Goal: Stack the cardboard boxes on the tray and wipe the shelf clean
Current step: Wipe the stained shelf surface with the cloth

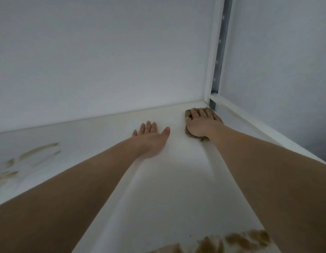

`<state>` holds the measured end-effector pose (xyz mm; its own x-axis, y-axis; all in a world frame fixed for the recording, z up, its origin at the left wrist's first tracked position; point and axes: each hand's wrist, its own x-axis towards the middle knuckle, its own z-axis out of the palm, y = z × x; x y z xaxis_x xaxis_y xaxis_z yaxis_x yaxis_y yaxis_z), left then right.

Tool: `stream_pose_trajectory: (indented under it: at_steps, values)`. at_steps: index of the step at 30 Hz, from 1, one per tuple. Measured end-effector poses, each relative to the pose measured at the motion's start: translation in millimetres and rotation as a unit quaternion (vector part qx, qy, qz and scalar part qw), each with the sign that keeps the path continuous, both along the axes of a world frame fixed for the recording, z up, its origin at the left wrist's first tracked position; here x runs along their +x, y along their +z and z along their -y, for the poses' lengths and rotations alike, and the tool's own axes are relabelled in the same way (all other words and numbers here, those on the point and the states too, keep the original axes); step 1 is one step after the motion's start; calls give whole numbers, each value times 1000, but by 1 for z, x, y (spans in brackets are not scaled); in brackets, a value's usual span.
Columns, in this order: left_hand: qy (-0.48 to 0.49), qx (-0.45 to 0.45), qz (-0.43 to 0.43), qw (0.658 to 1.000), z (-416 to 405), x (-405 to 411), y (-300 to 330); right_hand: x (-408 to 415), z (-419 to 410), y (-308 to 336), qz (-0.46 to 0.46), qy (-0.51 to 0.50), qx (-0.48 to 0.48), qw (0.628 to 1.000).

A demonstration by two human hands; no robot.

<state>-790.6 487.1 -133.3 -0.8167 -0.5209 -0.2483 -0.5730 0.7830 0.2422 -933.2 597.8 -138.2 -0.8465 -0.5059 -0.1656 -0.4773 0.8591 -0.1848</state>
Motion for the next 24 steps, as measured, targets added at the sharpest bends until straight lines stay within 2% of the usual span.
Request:
stream_pose_trajectory:
  at_steps: [2,4,8,11,13,18,24]
  values:
    - [14,44,-26,999,5,-1,2,1,13,-1,-7,22,-4,1000]
    - [29,78,-48,995,9,-1,6,8,25,-2,-20,84,-17,996]
    - [64,159,-90,981,7,3,16,33,30,-2,-21,252,-46,966]
    - [63,193,-106,973,9,6,21,28,20,0,-5,307,-56,950]
    - [64,176,-83,979,7,6,22,13,25,-1,-11,281,-56,958]
    - [29,53,19,998,5,-1,16,-15,60,-4,-26,175,-34,984]
    - [17,33,30,999,4,1,14,-51,42,-2,-31,87,-8,996]
